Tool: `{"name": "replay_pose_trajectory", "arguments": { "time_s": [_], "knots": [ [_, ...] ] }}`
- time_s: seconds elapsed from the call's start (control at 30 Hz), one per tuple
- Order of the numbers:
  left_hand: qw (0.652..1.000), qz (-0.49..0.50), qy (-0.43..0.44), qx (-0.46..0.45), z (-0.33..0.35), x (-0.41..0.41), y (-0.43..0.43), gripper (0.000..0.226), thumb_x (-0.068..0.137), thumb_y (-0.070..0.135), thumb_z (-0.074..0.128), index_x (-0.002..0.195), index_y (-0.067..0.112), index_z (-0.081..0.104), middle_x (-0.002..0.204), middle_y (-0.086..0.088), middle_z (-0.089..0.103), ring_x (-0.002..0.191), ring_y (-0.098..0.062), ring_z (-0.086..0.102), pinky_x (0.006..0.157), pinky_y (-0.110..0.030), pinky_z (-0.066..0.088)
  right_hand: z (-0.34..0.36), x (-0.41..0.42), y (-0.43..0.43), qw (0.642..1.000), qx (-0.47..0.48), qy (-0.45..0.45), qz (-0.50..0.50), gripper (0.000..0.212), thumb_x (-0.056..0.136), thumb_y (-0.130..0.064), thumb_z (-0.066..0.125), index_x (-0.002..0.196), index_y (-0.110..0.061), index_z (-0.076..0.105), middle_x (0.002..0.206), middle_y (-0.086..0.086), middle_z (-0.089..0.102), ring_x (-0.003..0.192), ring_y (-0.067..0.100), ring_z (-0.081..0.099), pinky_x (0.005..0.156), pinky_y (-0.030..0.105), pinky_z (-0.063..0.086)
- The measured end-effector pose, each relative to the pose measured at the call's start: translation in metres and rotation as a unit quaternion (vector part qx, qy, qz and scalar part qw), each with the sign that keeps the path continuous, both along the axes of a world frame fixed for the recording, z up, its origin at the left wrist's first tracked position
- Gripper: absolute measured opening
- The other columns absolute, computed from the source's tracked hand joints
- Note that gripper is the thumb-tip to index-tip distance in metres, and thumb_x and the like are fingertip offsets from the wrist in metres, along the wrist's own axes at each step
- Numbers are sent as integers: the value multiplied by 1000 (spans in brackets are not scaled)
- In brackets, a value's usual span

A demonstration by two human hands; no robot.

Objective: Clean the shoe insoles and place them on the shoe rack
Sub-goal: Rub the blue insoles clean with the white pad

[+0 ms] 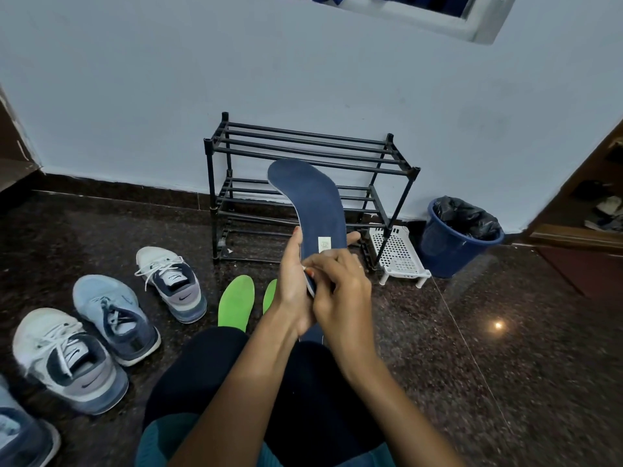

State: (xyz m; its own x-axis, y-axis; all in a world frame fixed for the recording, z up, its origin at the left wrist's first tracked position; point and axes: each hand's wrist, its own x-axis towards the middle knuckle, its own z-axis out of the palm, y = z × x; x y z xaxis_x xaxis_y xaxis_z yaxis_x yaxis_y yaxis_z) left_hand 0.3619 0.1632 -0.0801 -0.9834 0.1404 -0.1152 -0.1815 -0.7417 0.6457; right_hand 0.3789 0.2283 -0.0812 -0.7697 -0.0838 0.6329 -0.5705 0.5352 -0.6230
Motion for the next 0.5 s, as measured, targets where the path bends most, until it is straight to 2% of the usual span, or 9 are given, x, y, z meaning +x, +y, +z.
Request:
{"name": "replay_pose_trajectory", "arguments": {
  "time_s": [0.07, 0.2, 0.27, 0.33, 0.4, 0.5],
  "knots": [
    [1000, 10, 4, -4, 0, 0, 1, 71, 98, 52, 21, 86, 12, 78, 95, -8, 70, 76, -14, 64, 70, -24, 54, -2, 4, 3, 1000, -8, -1, 3, 18, 74, 2, 55, 81, -6, 70, 80, 4, 61, 78, 20, 56, 73, 16, 40],
    [999, 17, 14, 50, 4, -1, -1, 66, 99, 50, 27, 82, 12, 78, 100, -8, 69, 68, -15, 60, 61, -27, 51, -5, 13, 7, 1000, -7, -8, 21, 18, 73, 3, 57, 81, -7, 69, 80, 2, 61, 78, 18, 57, 74, 12, 39],
    [998, 12, 23, 55, 4, -1, 0, 66, 99, 48, 27, 79, 12, 78, 95, -9, 70, 66, -15, 59, 60, -26, 51, -5, 14, 9, 1000, -7, -7, 20, 18, 73, 3, 57, 80, -8, 69, 80, 2, 61, 78, 18, 57, 74, 13, 40],
    [999, 4, 25, 44, 4, 0, 0, 69, 99, 48, 24, 76, 13, 79, 87, -9, 68, 64, -15, 59, 60, -24, 51, -5, 13, 9, 1000, -1, -3, 11, 17, 72, 3, 57, 79, -7, 69, 80, 2, 62, 78, 18, 57, 75, 9, 38],
    [999, -2, 26, 30, 4, 1, 0, 69, 99, 48, 22, 80, 13, 79, 88, -9, 68, 68, -15, 61, 64, -23, 53, -1, 9, 7, 1000, 3, -4, 3, 17, 73, 3, 57, 79, -7, 69, 80, 3, 62, 78, 19, 56, 76, 5, 35],
    [1000, -14, 22, 14, 4, 2, 2, 71, 99, 49, 21, 90, 10, 78, 102, -8, 71, 85, -14, 68, 73, -22, 55, 6, 0, 2, 1000, 1, 2, -18, 17, 73, 5, 56, 78, -6, 69, 79, 6, 61, 79, 18, 54, 76, 5, 33]
  ]
}}
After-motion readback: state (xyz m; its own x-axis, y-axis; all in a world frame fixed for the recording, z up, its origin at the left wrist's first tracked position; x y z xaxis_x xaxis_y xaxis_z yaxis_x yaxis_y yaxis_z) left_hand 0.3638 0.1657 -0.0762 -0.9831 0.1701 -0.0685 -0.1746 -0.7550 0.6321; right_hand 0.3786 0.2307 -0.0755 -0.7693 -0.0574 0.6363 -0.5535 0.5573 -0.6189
